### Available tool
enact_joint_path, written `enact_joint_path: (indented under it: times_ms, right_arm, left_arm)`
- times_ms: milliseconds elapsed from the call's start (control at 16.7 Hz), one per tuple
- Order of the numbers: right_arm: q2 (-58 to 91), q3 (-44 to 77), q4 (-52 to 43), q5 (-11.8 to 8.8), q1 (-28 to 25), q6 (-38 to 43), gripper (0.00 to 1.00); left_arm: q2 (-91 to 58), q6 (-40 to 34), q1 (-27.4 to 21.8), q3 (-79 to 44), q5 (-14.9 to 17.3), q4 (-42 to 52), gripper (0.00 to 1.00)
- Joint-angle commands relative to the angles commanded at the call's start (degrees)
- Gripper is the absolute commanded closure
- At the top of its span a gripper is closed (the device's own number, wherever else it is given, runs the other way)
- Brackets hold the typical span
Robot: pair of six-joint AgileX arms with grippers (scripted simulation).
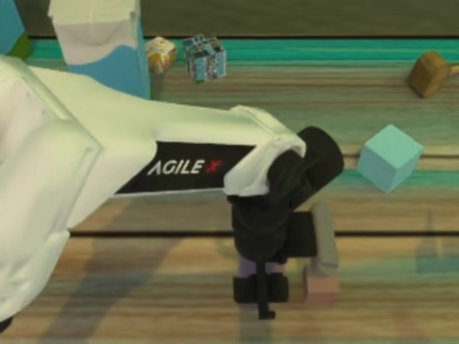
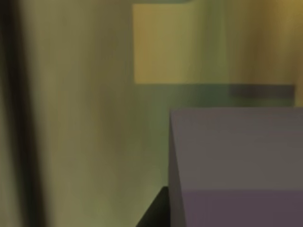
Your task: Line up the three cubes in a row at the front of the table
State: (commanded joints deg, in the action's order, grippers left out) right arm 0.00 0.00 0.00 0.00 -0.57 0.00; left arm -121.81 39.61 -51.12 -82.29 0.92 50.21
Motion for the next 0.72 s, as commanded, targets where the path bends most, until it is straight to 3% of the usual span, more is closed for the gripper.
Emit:
enact_joint_path:
  times_ms: [240, 720]
  right_arm:
    - [0.0, 0.0, 0.0, 0.0, 0.0, 0.0, 0.0]
    - [0.0, 0.0, 0.0, 0.0, 0.0, 0.0, 0.0]
  left_arm:
    - [0.0, 0.0, 0.0, 0.0, 0.0, 0.0, 0.02]
    - [0.0, 0.0, 0.0, 0.0, 0.0, 0.0, 0.0]
